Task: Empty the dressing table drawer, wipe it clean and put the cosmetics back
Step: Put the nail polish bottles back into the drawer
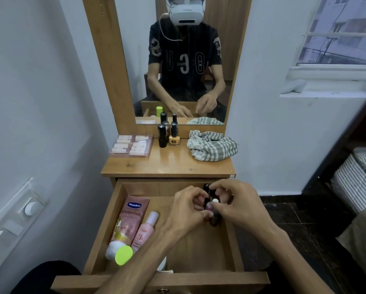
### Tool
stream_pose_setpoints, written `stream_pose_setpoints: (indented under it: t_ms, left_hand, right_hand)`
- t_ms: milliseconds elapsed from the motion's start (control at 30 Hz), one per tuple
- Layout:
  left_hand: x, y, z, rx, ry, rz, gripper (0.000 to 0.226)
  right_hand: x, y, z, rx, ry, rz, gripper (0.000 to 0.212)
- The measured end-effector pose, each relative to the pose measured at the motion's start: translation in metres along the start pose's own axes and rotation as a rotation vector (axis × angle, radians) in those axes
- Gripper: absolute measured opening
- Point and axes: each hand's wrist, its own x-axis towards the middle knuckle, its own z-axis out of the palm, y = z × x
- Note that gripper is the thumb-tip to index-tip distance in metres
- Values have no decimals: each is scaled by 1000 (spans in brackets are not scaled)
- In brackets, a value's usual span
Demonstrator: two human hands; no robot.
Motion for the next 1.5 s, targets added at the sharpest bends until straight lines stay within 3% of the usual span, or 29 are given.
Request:
stream_pose_setpoints:
  t_ms: [233,367,467,600,767,967,1167,1333,1500]
  left_hand:
    - [5,19,-40,-9,88,145,35]
    - [45,21,-87,110,392,185,20]
    - [89,15,-116,280,551,141,30]
    - [128,2,-131,496,479,141,48]
    - [139,-4,-128,566,393,125,37]
    - [122,3,-129,482,479,159,24]
    - [78,25,-121,306,530,215,25]
    - [30,27,-100,218,367,238,23]
    - [2,17,-79,194,313,187,20]
  right_hand:
    - [89,-46,0,55,215,-105,21]
    - [149,-68,12,20,286,-148,26]
    - [178,-81,25,-41,280,-156,36]
    - [194,-84,35,-120,243,-172,27]
    - [194,-76,39,-94,244,-140,17]
    - [168,-64,23,27,247,-129,8]
    - [115,-54,0,167,168,-152,9]
    - [82,-43,-11,178,82,-110,9]
    - [63,-36,1,133,6,-51,7]
